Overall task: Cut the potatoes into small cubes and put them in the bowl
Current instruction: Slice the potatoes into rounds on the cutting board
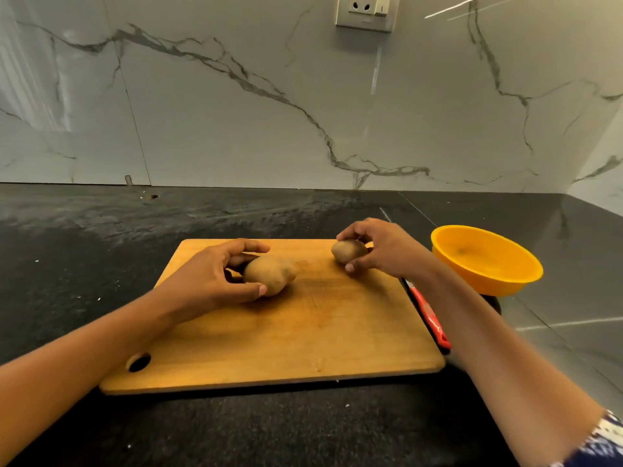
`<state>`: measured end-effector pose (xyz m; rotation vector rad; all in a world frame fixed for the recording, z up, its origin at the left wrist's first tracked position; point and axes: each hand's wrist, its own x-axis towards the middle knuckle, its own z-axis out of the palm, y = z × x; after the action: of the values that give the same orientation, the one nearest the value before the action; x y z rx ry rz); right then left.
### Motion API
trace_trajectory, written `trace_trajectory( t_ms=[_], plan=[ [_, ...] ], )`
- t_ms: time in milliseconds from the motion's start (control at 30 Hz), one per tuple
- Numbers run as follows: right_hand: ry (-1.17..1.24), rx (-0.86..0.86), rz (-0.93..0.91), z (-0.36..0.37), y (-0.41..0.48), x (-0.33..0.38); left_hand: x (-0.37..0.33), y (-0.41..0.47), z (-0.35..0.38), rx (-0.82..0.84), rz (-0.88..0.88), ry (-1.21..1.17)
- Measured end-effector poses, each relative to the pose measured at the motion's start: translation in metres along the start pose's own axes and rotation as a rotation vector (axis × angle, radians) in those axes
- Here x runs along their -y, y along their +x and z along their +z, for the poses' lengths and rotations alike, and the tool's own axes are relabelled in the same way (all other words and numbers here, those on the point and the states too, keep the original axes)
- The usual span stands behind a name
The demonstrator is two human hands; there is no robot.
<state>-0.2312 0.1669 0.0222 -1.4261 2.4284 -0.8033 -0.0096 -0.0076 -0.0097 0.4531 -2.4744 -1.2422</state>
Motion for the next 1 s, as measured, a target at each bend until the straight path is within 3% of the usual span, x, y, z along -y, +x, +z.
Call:
trace_trajectory(
  t_ms=[133, 233, 333, 433, 500, 700, 1000],
  plan=[
    [0.073, 0.09, 0.046, -0.004, -0.003, 0.0, 0.0, 0.0, 0.001, 0.027, 0.058, 0.011],
    [0.072, 0.001, 0.046, -0.017, -0.015, 0.004, -0.002, -0.001, 0.001, 0.028, 0.05, -0.011],
    [-0.145, -0.152, 0.093, -0.027, -0.037, 0.006, -0.005, -0.002, 0.001, 0.027, 0.045, 0.005],
    [-0.496, -0.182, 0.254, -0.023, -0.064, 0.004, -0.009, -0.004, 0.003, 0.013, 0.062, 0.039],
    [-0.596, -0.199, 0.324, -0.011, -0.079, 0.001, -0.011, -0.005, 0.002, 0.006, 0.076, 0.022],
    [-0.606, -0.261, 0.394, 0.007, -0.092, -0.006, -0.01, -0.005, 0.0, 0.005, 0.099, -0.022],
    [-0.419, -0.384, 0.398, 0.007, -0.089, -0.001, -0.009, -0.006, -0.003, 0.048, 0.071, -0.063]
  ],
)
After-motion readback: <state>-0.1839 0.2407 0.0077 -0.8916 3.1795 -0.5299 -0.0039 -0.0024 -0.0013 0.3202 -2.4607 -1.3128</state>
